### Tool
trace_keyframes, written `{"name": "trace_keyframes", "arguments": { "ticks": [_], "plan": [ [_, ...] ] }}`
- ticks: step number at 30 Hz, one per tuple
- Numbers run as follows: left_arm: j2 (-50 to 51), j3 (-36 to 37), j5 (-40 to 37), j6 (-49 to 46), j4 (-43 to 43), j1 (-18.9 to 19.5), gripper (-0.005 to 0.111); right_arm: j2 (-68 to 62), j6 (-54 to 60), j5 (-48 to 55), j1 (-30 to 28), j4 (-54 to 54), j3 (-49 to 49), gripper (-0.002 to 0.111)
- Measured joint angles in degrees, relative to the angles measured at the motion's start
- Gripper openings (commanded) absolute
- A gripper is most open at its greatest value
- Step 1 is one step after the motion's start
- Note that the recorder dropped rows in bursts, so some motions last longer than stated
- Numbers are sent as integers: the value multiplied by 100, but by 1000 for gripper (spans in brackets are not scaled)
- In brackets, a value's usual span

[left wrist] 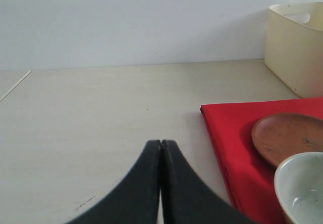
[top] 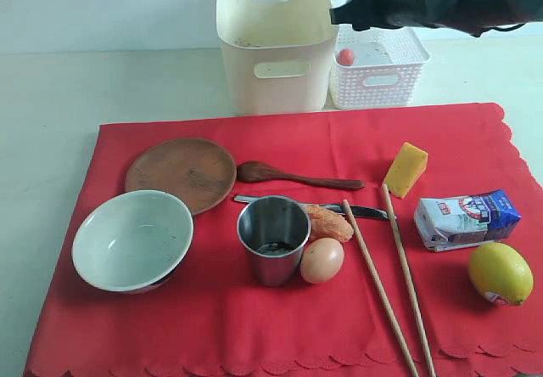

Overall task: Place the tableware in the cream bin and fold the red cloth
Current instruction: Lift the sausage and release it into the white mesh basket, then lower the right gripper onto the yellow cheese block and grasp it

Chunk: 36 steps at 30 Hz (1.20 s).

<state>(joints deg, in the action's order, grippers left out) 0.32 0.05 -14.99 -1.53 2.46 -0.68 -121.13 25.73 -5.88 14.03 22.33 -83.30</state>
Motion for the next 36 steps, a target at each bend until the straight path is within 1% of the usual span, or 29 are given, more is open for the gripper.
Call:
{"name": "trace_keyframes", "arguments": {
  "ticks": [4,9,18,27,31,36],
  "plan": [
    [0,0,0,0,0,0,3,0,-136,120,0,14,0,62],
    [0,0,0,0,0,0,3,155,-257,787,0,17,0,62],
    [0,0,0,0,0,0,3,879,-285,1762,0,17,0,62],
    [0,0,0,0,0,0,3,1511,-296,3469,0,17,0,62],
    [0,0,0,0,0,0,3,1703,-296,4404,0,-4,0,62],
    [0,0,0,0,0,0,3,2046,-322,4778,0,-4,333,62]
  ]
}}
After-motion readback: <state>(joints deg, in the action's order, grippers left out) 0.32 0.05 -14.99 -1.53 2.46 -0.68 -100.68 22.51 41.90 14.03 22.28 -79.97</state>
